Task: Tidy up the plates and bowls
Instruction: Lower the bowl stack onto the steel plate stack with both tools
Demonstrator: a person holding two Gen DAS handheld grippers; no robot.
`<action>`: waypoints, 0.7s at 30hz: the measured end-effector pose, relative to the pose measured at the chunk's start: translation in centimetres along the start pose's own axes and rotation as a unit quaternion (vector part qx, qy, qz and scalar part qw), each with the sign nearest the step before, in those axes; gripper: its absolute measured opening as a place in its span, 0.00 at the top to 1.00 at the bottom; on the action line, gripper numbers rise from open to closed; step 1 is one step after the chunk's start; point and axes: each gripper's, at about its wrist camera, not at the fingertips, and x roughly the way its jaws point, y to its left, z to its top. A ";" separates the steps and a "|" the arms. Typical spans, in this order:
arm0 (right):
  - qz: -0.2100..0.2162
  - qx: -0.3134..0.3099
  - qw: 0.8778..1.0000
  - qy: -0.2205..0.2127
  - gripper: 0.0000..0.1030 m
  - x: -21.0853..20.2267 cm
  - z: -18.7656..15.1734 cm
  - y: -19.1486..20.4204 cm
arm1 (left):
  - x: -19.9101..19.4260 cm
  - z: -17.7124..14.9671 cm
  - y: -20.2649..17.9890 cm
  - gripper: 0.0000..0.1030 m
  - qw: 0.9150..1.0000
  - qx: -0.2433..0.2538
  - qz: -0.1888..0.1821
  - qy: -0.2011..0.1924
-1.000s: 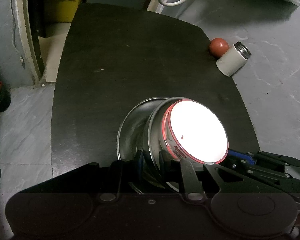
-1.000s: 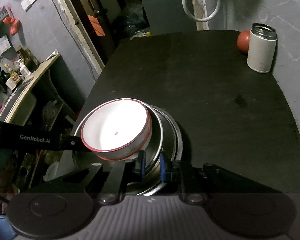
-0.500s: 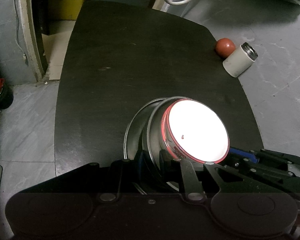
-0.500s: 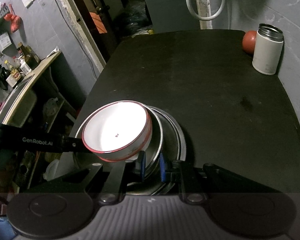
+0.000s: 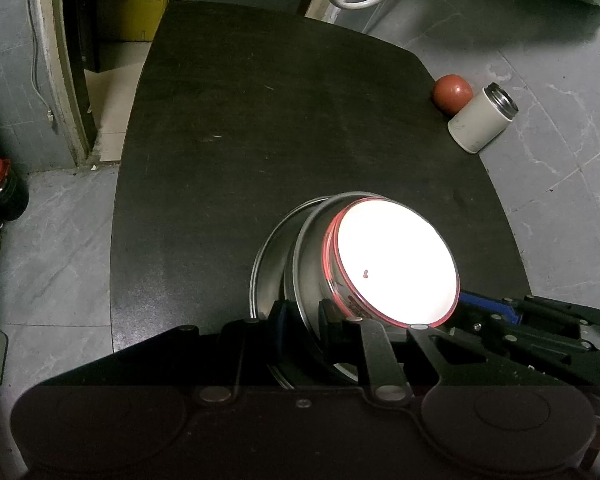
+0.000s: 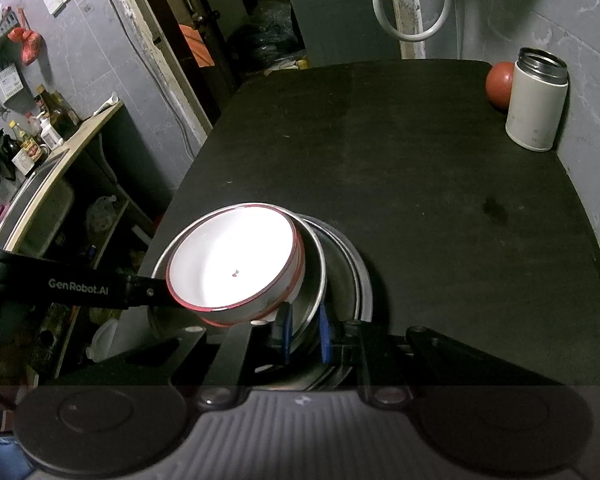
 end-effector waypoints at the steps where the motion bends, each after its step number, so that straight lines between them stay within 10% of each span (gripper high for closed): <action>1: 0.000 0.000 1.000 0.000 0.84 0.0 0.0 0.0 | 0.0 0.0 0.0 0.83 1.000 0.000 0.000 0.000; 21: -0.001 -0.003 1.000 -0.007 0.85 0.0 0.3 0.1 | 0.4 0.1 0.1 0.83 1.000 0.002 0.005 0.005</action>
